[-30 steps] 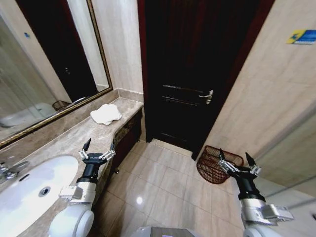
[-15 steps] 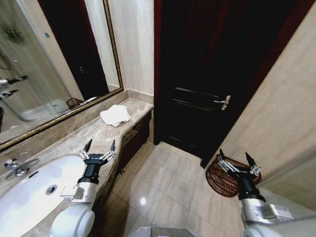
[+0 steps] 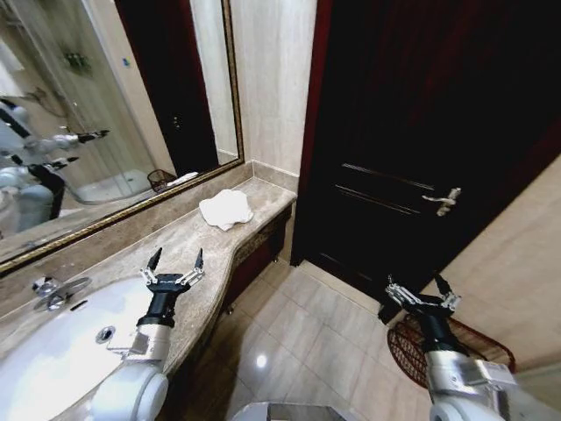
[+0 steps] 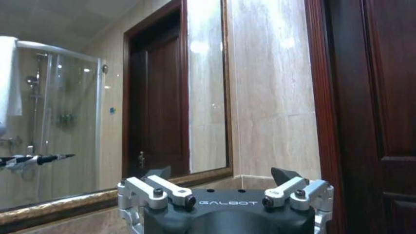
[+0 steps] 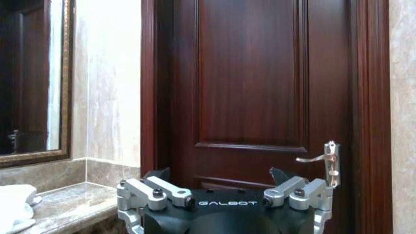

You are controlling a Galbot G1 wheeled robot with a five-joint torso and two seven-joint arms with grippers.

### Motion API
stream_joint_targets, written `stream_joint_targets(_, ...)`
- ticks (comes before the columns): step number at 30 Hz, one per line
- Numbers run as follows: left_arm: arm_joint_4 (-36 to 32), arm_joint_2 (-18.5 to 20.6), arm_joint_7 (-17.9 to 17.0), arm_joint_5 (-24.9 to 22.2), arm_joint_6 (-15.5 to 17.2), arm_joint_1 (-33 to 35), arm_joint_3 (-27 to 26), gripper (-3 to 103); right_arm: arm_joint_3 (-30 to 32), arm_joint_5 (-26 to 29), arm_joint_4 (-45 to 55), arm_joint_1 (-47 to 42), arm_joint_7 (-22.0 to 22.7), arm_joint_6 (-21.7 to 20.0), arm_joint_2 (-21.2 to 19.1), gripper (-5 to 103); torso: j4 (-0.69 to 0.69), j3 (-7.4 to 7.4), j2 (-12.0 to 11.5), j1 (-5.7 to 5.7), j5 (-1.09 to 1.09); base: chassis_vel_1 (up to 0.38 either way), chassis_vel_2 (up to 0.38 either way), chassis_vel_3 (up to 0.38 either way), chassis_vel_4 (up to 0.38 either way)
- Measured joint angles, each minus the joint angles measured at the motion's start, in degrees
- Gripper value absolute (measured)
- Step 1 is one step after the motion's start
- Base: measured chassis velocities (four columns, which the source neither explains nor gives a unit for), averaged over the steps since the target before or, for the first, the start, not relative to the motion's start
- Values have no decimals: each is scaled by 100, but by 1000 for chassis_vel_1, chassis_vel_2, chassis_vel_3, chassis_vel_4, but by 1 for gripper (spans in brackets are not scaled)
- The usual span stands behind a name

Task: Discard the used towel into the hamper.

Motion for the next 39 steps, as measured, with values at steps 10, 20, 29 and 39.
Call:
stream_joint_targets(10,-70,-3,-5,21,-22,24,-23,100,-43,-2,-27,40,2,-13,-3,100,0,0,0,0,0,-92,107,88,-97)
stream_joint_targets(20,-93,-3,4,56,-40,50,-24,100,-44,-7,-22,20,-3,-16,6,100,0,0,0,0,0,-98,89,97,-94)
stream_joint_targets(29,-103,1,5,55,-40,48,-35,100,-42,-9,4,9,-10,-10,13,100,0,0,0,0,0,-91,99,100,-93)
stream_joint_targets(39,-91,20,5,37,-38,37,-52,100,-50,-24,23,4,-21,-8,15,100,0,0,0,0,0,-93,103,96,-106)
